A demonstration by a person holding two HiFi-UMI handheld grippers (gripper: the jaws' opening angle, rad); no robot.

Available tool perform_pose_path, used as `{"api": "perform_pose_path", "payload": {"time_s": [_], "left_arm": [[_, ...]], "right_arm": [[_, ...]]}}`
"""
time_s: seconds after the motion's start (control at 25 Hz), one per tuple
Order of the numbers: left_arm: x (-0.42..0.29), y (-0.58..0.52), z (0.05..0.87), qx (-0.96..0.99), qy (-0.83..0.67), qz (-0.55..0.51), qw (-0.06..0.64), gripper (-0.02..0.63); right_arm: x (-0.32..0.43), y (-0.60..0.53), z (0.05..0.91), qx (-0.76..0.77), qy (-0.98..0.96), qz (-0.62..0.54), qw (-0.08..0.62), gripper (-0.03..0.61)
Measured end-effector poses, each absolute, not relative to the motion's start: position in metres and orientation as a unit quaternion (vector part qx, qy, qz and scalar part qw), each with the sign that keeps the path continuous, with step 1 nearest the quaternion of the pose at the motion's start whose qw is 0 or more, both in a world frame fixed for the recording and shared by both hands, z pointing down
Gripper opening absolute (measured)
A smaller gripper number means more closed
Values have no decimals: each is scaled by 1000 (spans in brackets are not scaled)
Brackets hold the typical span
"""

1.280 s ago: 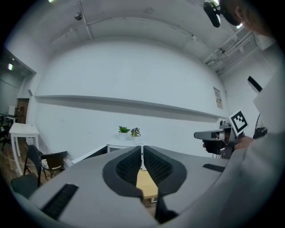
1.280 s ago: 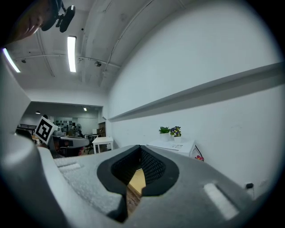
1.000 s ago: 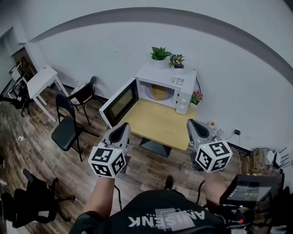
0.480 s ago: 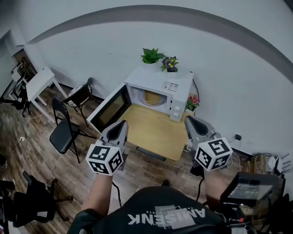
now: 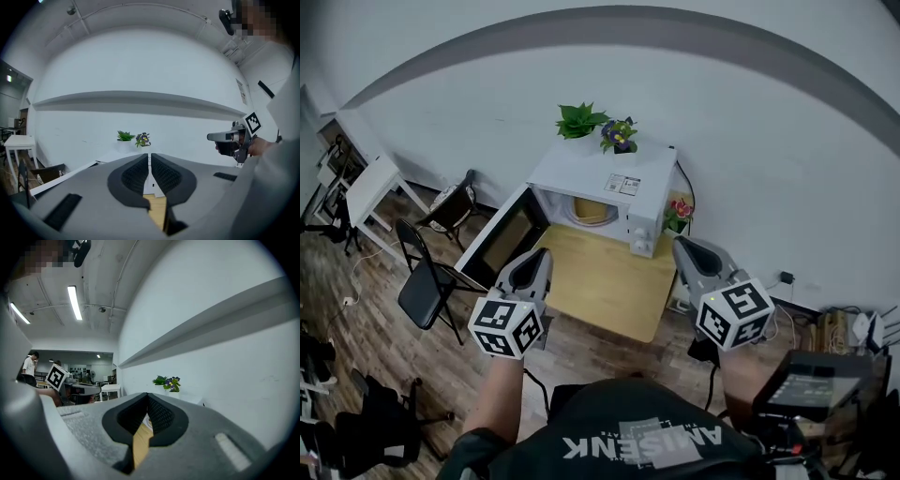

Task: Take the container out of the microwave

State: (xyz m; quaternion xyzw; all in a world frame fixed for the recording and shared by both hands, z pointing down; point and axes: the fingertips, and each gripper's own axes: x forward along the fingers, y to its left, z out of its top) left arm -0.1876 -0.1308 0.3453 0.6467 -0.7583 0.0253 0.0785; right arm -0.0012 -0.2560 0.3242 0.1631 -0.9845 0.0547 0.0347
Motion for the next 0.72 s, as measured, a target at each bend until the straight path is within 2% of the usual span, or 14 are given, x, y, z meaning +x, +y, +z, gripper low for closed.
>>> {"api": "perform_pose_path", "payload": {"time_s": [0.2, 0.28, 0.44, 0.72], "left_arm": [[-196, -144, 355, 654, -750, 29, 88, 3], [-203, -151, 359, 662, -743, 30, 91, 70], [-226, -164, 369, 679, -728, 35, 95, 80], [-269, -189, 385, 713, -692, 62, 95, 151]], "right_arm": [[-9, -269, 332, 169, -983, 61, 39, 5], [-15, -273, 334, 174, -982, 60, 43, 5], [-33, -277, 336, 194, -978, 60, 50, 5], [-57, -283, 333, 244, -966, 72, 34, 5]]}}
